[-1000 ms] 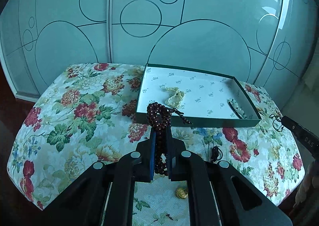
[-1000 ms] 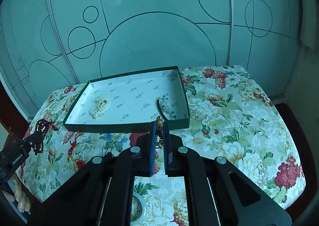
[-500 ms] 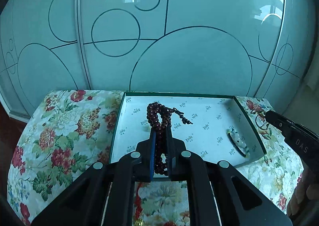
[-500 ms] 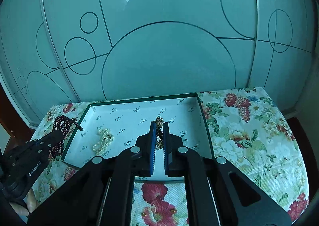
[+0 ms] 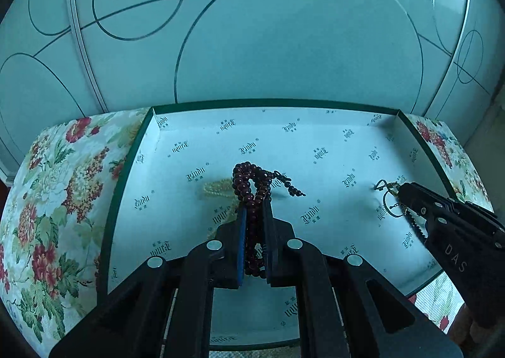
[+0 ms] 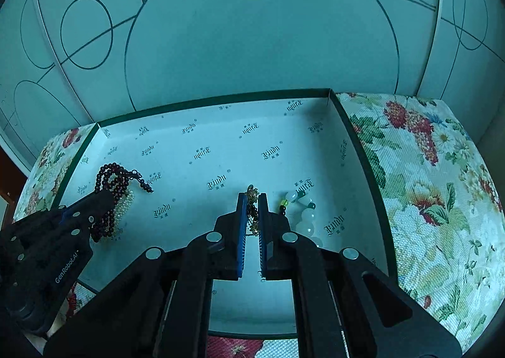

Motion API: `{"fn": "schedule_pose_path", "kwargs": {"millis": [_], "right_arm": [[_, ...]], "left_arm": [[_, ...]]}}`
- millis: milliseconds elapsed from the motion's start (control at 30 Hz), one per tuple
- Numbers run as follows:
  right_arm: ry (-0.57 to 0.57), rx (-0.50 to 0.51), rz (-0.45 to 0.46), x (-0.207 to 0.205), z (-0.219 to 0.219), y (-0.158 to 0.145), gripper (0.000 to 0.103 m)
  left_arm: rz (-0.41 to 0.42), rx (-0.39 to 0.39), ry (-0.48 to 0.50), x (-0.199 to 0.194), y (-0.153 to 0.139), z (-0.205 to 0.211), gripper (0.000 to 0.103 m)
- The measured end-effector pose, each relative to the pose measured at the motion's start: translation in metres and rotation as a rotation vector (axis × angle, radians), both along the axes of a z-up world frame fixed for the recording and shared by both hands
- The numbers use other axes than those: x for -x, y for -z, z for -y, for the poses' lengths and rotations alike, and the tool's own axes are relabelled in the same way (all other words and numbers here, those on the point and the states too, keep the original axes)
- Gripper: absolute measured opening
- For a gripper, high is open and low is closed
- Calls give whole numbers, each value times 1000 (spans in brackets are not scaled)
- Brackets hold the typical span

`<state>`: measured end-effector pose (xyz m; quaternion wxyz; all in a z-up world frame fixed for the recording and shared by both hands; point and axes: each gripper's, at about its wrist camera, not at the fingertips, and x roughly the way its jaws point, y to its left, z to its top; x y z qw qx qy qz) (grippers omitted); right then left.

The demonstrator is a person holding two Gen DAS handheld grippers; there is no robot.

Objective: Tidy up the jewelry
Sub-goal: 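Open both tools inside the box and lift them away, then lower the left tool onto the red tassel with gold charm and close it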

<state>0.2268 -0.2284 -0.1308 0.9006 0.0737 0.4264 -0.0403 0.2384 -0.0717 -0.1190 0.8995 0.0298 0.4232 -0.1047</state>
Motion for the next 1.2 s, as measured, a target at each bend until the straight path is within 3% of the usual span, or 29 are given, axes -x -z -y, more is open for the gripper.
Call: {"fn": "schedule_pose_path", "kwargs": {"millis": [33,133,200,267,500,833,1200], "right_arm": [[5,-7,-9,-1,1,2,9],[10,-15,1,1,0,0,32],[8,-5,23,6,-1,-9,32],[10,-11,48,15,1,-21,32],[30,-23,92,74,14,-43,32],[93,-38,20,159,37,-20,32],[106,-37,-20,204,37,-4,32]], "left_arm": [[0,-4,-3,0,2,0,12],[-7,-14,2,2,3,1,32],[3,-11,0,6,-3,-1,49],[12,4,-7,11,-13,-7,54],[7,30,-44,54,-38,-37,56],[-68,36,-72,136,-19,-56,56],[-95,53,-85,183,-9,-56,56]]}}
